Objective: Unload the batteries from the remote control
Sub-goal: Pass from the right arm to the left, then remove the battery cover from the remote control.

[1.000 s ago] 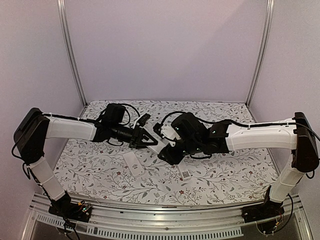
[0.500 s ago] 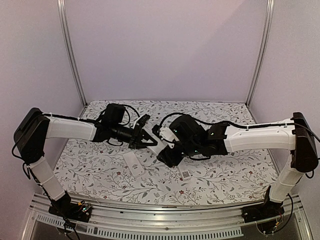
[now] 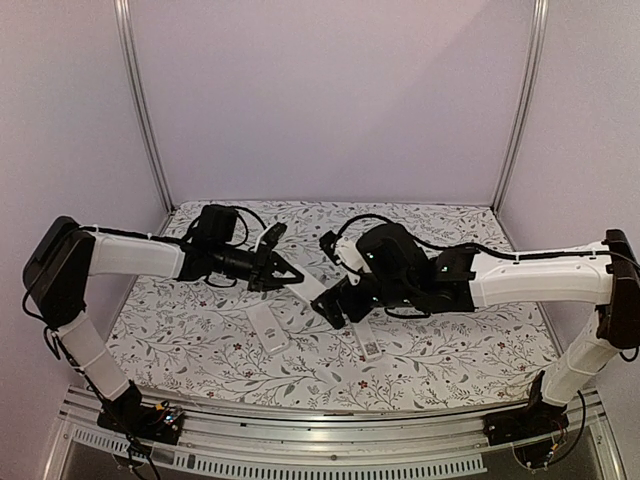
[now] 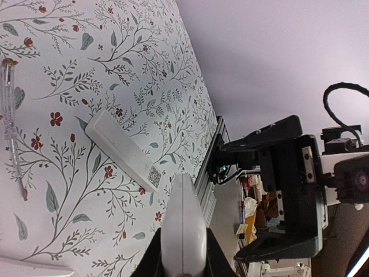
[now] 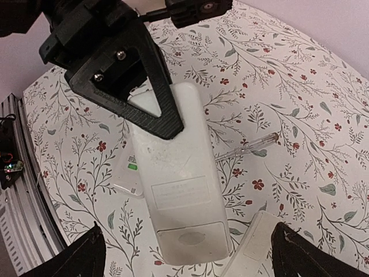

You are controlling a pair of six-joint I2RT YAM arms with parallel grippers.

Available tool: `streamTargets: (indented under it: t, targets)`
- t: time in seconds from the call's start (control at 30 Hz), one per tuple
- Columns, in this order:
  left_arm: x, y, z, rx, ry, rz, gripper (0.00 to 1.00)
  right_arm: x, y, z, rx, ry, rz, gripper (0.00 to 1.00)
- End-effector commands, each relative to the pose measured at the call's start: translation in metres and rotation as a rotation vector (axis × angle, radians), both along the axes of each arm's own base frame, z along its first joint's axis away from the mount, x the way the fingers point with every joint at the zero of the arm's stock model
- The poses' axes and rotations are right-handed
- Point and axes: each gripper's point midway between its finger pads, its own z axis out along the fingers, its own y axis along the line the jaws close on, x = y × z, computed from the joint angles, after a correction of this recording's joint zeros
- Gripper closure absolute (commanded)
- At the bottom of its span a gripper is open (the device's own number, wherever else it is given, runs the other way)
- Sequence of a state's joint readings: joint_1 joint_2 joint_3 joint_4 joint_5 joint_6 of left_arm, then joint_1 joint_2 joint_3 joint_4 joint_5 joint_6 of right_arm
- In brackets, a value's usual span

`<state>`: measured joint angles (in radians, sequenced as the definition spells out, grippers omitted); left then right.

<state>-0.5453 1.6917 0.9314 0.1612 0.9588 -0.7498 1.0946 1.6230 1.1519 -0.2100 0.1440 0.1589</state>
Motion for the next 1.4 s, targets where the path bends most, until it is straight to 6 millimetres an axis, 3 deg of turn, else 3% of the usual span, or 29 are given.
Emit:
streamTargets:
  t: [0.0,0.2,0.37,0.53,0.73,1.37]
  targets:
    - [0.013,0.019,0.03,-0.06,-0.085,0.045,1.0,0.02,-0.013,0.057,0.239,-0.033,-0.177,0.01]
    - [0.034,0.053,0.064,-0.104,-0.21,0.166,1.0,0.044,-0.04,0.068,0.457,-0.004,-0.322,0.01]
    - [0.036,0.071,0.093,-0.166,-0.3,0.212,1.0,0.049,-0.042,0.082,0.664,0.075,-0.324,0.01]
    - [0.035,0.078,0.107,-0.19,-0.348,0.218,1.0,0.045,-0.019,0.088,0.725,0.133,-0.235,0.03]
    - [0.029,0.079,0.117,-0.216,-0.381,0.204,1.0,0.035,0.006,0.095,0.771,0.174,-0.101,0.13]
    - [0.024,0.08,0.125,-0.228,-0.431,0.199,1.0,0.041,0.042,0.092,0.774,0.221,-0.019,0.3]
